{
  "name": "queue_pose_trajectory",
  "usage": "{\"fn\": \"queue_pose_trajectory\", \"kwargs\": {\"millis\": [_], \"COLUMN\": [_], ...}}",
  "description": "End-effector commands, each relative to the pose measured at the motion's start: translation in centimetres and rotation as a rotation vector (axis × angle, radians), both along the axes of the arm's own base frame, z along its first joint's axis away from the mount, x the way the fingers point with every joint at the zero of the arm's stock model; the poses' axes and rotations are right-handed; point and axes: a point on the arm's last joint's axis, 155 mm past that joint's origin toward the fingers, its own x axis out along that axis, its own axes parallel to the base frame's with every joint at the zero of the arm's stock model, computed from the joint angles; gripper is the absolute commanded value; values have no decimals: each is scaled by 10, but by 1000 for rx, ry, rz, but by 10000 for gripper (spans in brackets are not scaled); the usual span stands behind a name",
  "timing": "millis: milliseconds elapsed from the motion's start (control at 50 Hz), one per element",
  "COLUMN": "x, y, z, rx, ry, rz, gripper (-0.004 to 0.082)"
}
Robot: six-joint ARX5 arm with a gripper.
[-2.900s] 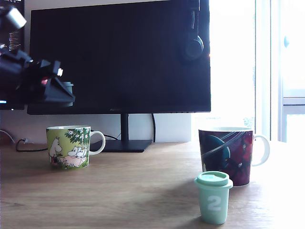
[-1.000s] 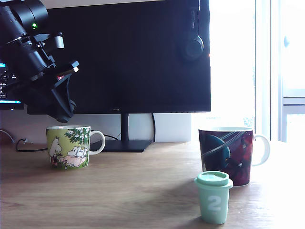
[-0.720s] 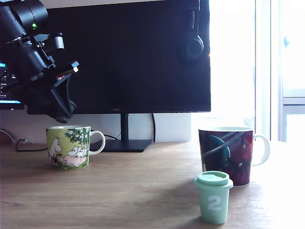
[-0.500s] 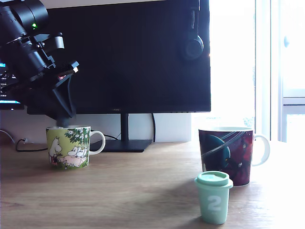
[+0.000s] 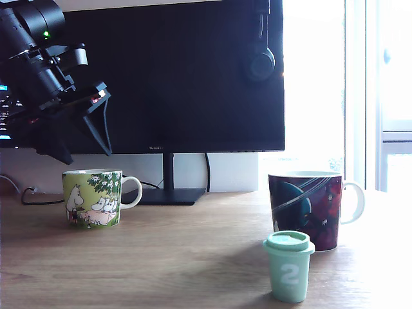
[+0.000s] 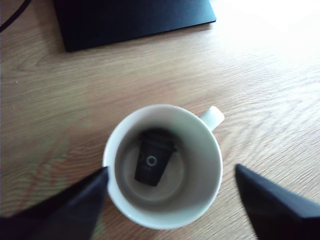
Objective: Pick up the coffee capsules from the table one by one and drop them inside the nearest coffee cup
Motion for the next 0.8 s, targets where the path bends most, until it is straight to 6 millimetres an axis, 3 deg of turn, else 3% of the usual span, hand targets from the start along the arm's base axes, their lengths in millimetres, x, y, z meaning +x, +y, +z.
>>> {"fn": "queue_pose_trajectory", "kwargs": {"millis": [0, 60, 120, 260, 300, 600, 780], "x": [2, 2, 2, -3, -5, -17, -41], "y": [-2, -2, -4, -24, -29, -57, -76], "z": [0, 0, 2, 12, 14, 33, 53], "rx": [1, 7, -3, -68, -84, -128, -163], "ry": [-4, -7, -11, -41, -42, -157, -274], "rz": [-8, -17, -25, -127, -149, -279, -354], "gripper": [731, 645, 493, -37, -8, -23, -23]}}
